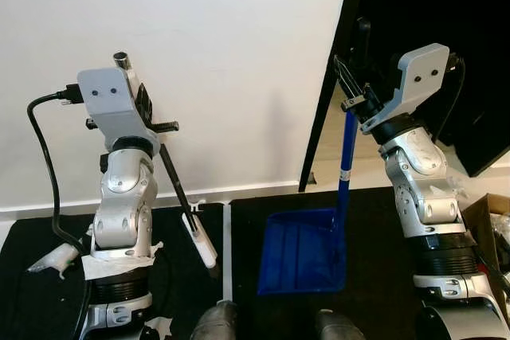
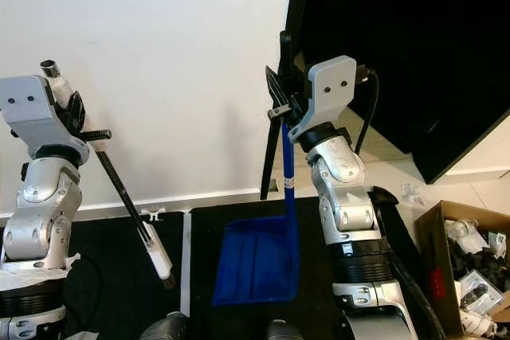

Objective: Sweep floor

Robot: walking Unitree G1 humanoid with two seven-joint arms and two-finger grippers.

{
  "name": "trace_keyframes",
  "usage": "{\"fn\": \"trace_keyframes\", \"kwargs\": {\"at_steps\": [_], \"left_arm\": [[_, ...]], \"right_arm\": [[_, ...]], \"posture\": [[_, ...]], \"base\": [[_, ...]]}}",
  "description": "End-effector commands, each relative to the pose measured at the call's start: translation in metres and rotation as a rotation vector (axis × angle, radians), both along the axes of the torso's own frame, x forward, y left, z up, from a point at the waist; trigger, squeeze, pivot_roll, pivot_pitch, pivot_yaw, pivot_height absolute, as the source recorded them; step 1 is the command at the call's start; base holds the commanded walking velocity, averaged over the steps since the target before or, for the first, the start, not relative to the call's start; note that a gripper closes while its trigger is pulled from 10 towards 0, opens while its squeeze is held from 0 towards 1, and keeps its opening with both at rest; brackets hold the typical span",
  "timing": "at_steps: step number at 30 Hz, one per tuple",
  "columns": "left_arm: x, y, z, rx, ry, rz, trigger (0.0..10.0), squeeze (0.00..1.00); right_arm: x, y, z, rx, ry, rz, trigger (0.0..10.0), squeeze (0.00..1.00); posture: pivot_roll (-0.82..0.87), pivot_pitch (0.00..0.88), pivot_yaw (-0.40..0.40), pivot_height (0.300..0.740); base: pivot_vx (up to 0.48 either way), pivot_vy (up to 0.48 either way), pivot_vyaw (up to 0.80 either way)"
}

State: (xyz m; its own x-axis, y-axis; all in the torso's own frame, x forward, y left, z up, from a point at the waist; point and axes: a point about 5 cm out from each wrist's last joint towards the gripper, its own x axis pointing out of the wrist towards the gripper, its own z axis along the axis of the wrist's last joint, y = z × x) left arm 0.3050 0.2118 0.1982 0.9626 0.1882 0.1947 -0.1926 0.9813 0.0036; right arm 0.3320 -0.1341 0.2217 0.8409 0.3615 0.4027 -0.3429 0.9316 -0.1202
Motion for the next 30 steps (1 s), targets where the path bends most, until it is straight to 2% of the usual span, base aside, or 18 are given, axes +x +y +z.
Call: {"fn": "trace_keyframes", "kwargs": {"at_steps": [1,7,30], "left_arm": [[0.0005,0.0039,0.0001,0.019,0.010,0.020,10.0,0.00],[0.0008,0.0050,-0.0021,0.016,0.024,0.027,10.0,0.00],[0.0023,0.0044,-0.0041,-0.004,0.040,0.016,10.0,0.00]], "right_arm": [[-0.0006,-0.0017,0.0041,0.002,-0.021,-0.001,10.0,0.00],[-0.0006,-0.0017,0.0041,0.002,-0.021,0.000,10.0,0.00],[-0.0002,-0.0007,0.0043,0.000,-0.023,0.005,10.0,0.00]], "posture": [[0.05,0.029,0.039,0.740],[0.05,0.028,0.039,0.740],[0.05,0.023,0.042,0.740]], "base": [[0.000,-0.458,0.00],[0.044,-0.414,0.00],[0.000,0.000,0.00]]}}
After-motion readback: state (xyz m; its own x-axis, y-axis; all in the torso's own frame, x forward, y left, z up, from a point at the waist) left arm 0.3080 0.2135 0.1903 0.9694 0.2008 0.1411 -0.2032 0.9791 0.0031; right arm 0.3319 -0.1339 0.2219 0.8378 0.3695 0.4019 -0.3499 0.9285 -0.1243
